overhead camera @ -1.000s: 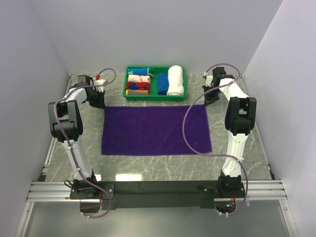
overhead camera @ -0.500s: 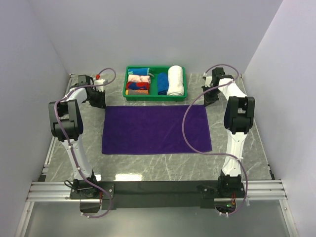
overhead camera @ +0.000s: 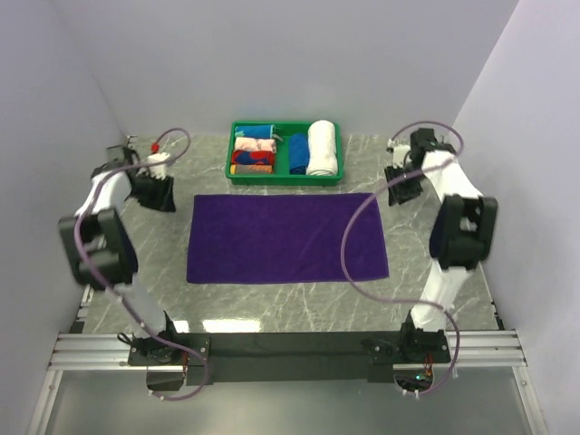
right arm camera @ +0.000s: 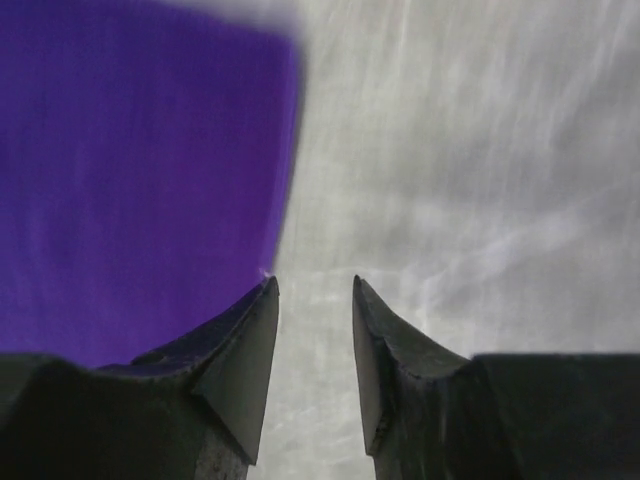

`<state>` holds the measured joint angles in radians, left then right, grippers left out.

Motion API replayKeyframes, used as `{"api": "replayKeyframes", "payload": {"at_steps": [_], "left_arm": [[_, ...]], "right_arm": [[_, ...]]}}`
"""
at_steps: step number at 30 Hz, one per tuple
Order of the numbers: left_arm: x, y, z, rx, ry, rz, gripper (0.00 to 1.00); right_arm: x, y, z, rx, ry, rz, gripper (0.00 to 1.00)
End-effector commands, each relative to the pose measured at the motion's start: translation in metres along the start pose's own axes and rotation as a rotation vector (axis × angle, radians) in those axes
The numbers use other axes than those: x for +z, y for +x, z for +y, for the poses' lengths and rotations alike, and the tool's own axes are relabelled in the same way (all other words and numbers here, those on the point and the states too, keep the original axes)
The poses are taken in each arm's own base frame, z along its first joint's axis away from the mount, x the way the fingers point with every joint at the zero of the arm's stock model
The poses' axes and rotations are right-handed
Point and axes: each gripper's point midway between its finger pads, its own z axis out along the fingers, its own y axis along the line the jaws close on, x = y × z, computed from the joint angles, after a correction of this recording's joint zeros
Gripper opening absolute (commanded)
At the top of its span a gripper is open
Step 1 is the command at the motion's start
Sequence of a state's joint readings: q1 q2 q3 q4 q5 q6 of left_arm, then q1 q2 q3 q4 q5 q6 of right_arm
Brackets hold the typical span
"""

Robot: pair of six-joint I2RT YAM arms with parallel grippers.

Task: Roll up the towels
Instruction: Fold the towel

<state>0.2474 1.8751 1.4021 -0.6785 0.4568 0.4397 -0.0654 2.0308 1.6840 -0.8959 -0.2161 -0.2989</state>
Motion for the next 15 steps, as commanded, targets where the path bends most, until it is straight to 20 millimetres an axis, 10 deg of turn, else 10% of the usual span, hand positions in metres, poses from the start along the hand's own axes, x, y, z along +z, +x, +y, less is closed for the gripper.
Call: {"api": "replayKeyframes", "payload": {"at_steps": [1, 9, 15], "left_arm": [[-0.064, 0.030, -0.044, 0.265, 0.103, -0.023, 0.48], [-0.074, 0.131, -0.107, 0.293, 0.247, 0.112, 0.35], [-0.053, 0.157, -0.120, 0.286, 0.216, 0.155, 0.27]], "right_arm": [[-0.051, 0.052, 0.025, -0.183, -0.056, 0.010, 0.41], [-0.056, 0.137, 0.072, -0.269, -0.091, 0.123, 0.13], [-0.021, 0.180, 0.101, -0.312, -0.092, 0.221, 0.06]]}}
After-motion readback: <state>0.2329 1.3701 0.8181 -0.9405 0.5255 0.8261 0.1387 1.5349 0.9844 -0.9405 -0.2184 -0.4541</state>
